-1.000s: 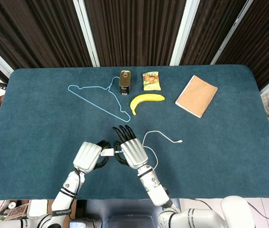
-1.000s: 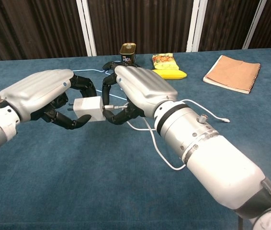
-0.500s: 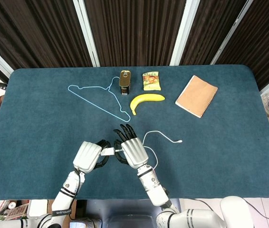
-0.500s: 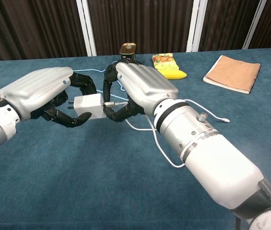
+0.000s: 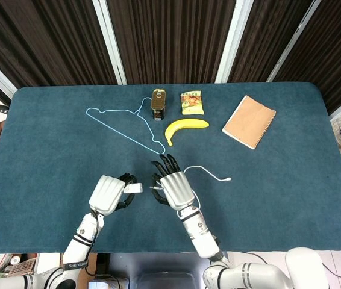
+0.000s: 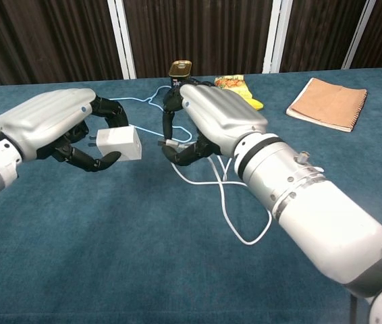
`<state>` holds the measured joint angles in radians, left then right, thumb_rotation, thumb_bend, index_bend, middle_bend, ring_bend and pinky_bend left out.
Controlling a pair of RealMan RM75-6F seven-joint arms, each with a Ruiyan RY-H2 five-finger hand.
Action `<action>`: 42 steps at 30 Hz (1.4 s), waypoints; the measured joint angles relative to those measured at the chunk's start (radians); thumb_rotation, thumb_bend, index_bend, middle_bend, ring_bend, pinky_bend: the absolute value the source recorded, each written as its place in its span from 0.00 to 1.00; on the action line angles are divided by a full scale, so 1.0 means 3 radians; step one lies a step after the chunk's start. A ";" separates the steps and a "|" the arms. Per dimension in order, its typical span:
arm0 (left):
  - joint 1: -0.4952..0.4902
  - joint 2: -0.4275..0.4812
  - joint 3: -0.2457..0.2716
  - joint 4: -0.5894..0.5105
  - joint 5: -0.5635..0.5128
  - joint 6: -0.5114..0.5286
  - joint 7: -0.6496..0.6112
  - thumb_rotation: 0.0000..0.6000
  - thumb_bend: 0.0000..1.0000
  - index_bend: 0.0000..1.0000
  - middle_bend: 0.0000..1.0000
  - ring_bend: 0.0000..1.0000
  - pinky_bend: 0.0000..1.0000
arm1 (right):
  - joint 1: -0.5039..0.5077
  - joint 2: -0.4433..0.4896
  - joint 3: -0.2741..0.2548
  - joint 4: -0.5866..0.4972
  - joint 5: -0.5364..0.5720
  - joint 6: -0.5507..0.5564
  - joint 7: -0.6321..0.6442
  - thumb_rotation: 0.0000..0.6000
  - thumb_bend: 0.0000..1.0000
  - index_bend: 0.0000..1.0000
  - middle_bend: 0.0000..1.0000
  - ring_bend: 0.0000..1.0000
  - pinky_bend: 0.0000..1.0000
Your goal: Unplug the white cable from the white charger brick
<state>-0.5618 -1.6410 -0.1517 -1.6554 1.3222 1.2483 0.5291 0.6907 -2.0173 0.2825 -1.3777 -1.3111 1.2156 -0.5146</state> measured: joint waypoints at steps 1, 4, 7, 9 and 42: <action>-0.0004 0.0009 -0.0008 0.0020 -0.0006 -0.0008 -0.0013 1.00 0.57 0.75 0.79 1.00 1.00 | -0.0011 0.0040 -0.0004 -0.0009 0.0004 -0.0001 -0.0005 1.00 0.59 0.87 0.28 0.04 0.00; -0.0022 0.0034 -0.0024 0.0131 -0.0017 -0.0054 -0.0073 1.00 0.55 0.75 0.79 1.00 1.00 | -0.0047 0.0164 -0.0024 -0.0017 0.0031 -0.0014 -0.0025 1.00 0.59 0.87 0.28 0.04 0.00; -0.0038 0.0031 -0.0023 0.0312 -0.0032 -0.0120 -0.0186 1.00 0.54 0.75 0.78 0.99 1.00 | -0.0094 0.0294 -0.0063 0.0039 0.0077 -0.0052 -0.0026 1.00 0.59 0.87 0.28 0.04 0.00; -0.0047 0.0012 -0.0005 0.0467 -0.0050 -0.0191 -0.0281 1.00 0.53 0.75 0.78 0.98 1.00 | -0.0119 0.0336 -0.0091 0.0117 0.0109 -0.0087 -0.0010 1.00 0.59 0.87 0.28 0.04 0.00; -0.0071 0.0175 0.0185 0.0729 0.0000 -0.0500 -0.0585 1.00 0.44 0.21 0.24 0.26 0.49 | -0.0352 0.0909 -0.0344 0.0172 0.0164 -0.0341 0.0474 1.00 0.40 0.00 0.00 0.00 0.00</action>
<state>-0.5832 -1.5884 -0.0961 -1.4367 1.3222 1.0983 0.3536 0.5853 -1.7446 0.1794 -1.3260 -1.2620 1.1133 -0.3725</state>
